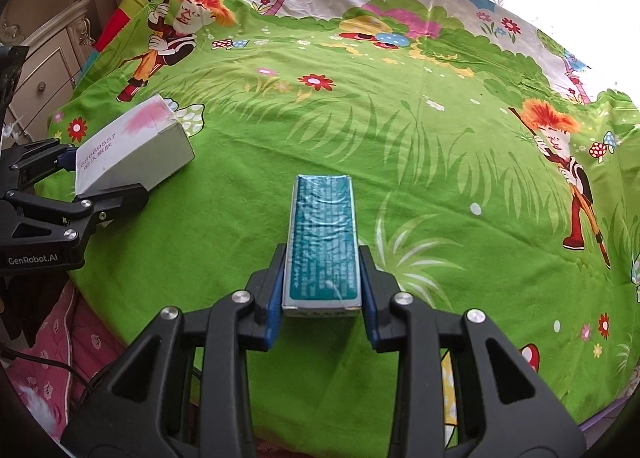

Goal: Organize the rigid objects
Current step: 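Carry the white pink-printed box and teal box over the storage box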

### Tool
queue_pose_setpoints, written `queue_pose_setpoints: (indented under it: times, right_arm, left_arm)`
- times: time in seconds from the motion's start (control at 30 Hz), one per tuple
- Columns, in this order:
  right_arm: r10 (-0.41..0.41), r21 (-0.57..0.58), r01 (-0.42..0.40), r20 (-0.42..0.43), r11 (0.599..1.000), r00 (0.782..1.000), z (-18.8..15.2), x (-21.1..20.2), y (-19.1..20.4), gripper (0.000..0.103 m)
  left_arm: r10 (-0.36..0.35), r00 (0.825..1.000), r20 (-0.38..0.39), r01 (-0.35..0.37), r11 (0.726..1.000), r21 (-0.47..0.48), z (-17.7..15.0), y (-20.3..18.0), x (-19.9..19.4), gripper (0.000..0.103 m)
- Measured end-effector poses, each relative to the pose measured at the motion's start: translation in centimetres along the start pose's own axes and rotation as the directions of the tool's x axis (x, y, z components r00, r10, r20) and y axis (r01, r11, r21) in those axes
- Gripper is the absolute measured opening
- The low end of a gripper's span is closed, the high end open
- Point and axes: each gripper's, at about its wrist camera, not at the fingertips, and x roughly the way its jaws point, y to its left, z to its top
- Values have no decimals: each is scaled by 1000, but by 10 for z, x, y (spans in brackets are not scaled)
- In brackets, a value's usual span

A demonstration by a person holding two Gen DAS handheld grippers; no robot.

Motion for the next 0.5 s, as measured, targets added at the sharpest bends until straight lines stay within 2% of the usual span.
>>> queue_pose_setpoints:
  times: [0.23, 0.5]
  right_arm:
    - [4, -28, -4, 2, 1000, 1000, -18, -19, 14, 36]
    - [-2, -25, 2, 1, 1000, 1000, -34, -34, 11, 36]
  left_arm:
    - [-18, 1000, -12, 18, 999, 34, -21, -18, -14, 71]
    - [-33, 999, -23, 34, 998, 60, -34, -34, -20, 71]
